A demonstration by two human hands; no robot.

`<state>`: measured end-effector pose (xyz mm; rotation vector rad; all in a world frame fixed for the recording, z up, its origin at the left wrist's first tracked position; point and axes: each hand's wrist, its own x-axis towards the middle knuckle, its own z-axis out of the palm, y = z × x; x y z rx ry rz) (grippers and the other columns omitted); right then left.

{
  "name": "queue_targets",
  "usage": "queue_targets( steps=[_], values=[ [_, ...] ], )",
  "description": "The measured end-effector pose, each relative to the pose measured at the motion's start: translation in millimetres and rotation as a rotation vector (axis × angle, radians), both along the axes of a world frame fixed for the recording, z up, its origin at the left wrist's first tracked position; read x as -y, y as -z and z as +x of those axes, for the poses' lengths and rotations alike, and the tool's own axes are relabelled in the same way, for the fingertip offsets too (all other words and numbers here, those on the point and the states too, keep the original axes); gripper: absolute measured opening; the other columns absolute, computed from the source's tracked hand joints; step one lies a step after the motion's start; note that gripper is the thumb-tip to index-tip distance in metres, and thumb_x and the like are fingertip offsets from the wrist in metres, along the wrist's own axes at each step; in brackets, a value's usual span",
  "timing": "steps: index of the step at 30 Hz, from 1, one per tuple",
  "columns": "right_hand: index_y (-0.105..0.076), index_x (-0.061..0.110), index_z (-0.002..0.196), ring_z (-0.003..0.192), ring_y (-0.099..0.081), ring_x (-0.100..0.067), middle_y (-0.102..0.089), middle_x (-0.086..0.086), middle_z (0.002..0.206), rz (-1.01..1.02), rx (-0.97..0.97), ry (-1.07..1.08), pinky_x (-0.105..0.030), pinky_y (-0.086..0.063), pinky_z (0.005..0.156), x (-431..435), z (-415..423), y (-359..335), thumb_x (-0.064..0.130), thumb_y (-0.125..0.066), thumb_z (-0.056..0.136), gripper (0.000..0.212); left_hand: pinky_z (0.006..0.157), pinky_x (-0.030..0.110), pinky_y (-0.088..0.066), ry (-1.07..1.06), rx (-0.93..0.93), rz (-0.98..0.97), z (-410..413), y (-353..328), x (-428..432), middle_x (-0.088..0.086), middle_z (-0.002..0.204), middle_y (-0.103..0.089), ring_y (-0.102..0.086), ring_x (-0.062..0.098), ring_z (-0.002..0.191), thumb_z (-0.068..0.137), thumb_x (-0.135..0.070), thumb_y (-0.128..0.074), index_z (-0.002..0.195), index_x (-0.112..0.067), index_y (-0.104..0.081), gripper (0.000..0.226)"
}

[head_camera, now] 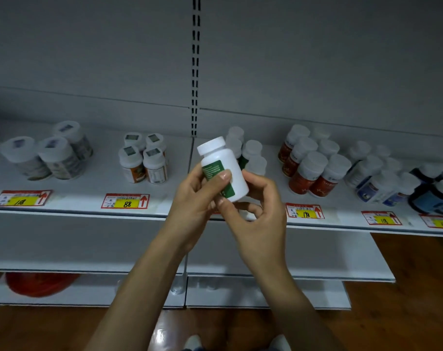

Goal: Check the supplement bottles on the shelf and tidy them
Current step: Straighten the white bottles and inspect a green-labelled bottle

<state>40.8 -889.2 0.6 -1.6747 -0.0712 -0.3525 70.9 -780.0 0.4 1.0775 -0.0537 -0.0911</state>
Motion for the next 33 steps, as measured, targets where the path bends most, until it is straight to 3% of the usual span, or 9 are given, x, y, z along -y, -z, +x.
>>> queue_targets(
  steps=[7,11,17,20,23,25,27,30,33],
  values=[
    [-0.061,0.014,0.113,0.089,-0.069,-0.006,-0.07,0.002,0.103,0.257,-0.112,-0.073,-0.017,-0.053,0.069,-3.6,-0.9,-10.1,0.001,-0.073,0.079,0.038,0.075,0.026,-0.057,-0.079,0.1,0.133,-4.9,-15.6,-1.9,-0.004,0.087,-0.073,-0.069,0.01,0.084,0.074,-0.024,-0.065,0.108,-0.017,-0.064,0.035],
    [-0.063,0.006,0.117,0.088,-0.071,-0.018,-0.074,-0.009,0.099,0.501,-0.268,-0.144,-0.023,-0.055,0.066,3.6,2.3,-18.7,0.025,-0.07,0.078,0.044,0.077,0.022,-0.054,-0.086,0.076,0.09,-4.7,-20.6,-1.9,0.0,0.103,-0.074,-0.069,0.013,0.097,0.079,-0.031,-0.059,0.122,-0.018,-0.06,0.045],
    [-0.067,0.008,0.105,0.086,-0.069,-0.019,-0.073,-0.012,0.096,0.663,-0.288,-0.262,-0.026,-0.056,0.067,9.9,1.8,-24.7,0.025,-0.062,0.079,0.032,0.084,0.028,-0.055,-0.017,0.071,-0.021,-8.2,-29.7,-2.6,0.004,0.108,-0.072,-0.068,0.018,0.1,0.082,-0.024,-0.055,0.133,-0.019,-0.053,0.051],
    [-0.067,0.007,0.106,0.088,-0.07,-0.024,-0.072,-0.016,0.097,0.695,-0.288,-0.299,-0.028,-0.057,0.067,10.9,0.7,-29.5,0.026,-0.059,0.081,0.033,0.075,0.024,-0.056,-0.067,0.119,0.026,-10.1,-35.3,-1.2,0.0,0.097,-0.075,-0.07,0.014,0.091,0.078,-0.022,-0.059,0.125,-0.021,-0.057,0.047],
    [-0.06,0.013,0.117,0.09,-0.071,-0.026,-0.071,-0.015,0.103,0.571,-0.279,-0.23,-0.03,-0.057,0.068,6.2,0.5,-27.6,0.028,-0.054,0.092,0.03,0.074,0.027,-0.057,-0.152,0.14,0.1,-12.3,-38.1,1.5,-0.001,0.09,-0.075,-0.071,0.014,0.086,0.075,-0.024,-0.063,0.119,-0.021,-0.061,0.044],
    [-0.056,0.031,0.118,0.096,-0.069,-0.017,-0.068,-0.003,0.112,0.369,-0.17,-0.113,-0.03,-0.057,0.076,3.0,-0.8,-23.7,0.028,-0.051,0.097,0.022,0.079,0.031,-0.057,-0.201,0.139,0.134,-13.5,-37.5,3.1,-0.002,0.09,-0.075,-0.071,0.014,0.089,0.074,-0.026,-0.064,0.117,-0.023,-0.062,0.043],
    [-0.049,0.042,0.124,0.109,-0.062,-0.006,-0.06,0.013,0.122,0.141,0.01,-0.028,-0.025,-0.052,0.087,2.8,-3.9,-22.3,0.032,-0.053,0.091,0.034,0.081,0.034,-0.056,-0.235,0.14,0.164,-14.4,-37.7,4.0,-0.003,0.089,-0.075,-0.07,0.013,0.089,0.073,-0.028,-0.065,0.115,-0.026,-0.063,0.042],
    [-0.046,0.029,0.137,0.121,-0.054,-0.008,-0.053,0.01,0.134,-0.075,0.165,-0.036,-0.024,-0.048,0.095,4.4,-6.1,-19.6,0.028,-0.06,0.09,0.049,0.072,0.029,-0.059,-0.257,0.178,0.185,-15.0,-39.5,5.1,-0.002,0.087,-0.075,-0.071,0.013,0.086,0.072,-0.022,-0.067,0.111,-0.025,-0.064,0.039],
    [-0.045,0.022,0.14,0.123,-0.054,-0.008,-0.051,0.007,0.137,-0.125,0.162,-0.038,-0.024,-0.046,0.099,3.4,-5.4,-19.2,0.02,-0.068,0.085,0.06,0.068,0.019,-0.054,-0.295,0.215,0.226,-15.7,-43.1,8.3,-0.005,0.092,-0.075,-0.071,0.011,0.088,0.076,-0.024,-0.066,0.113,-0.024,-0.064,0.037]
  ],
)
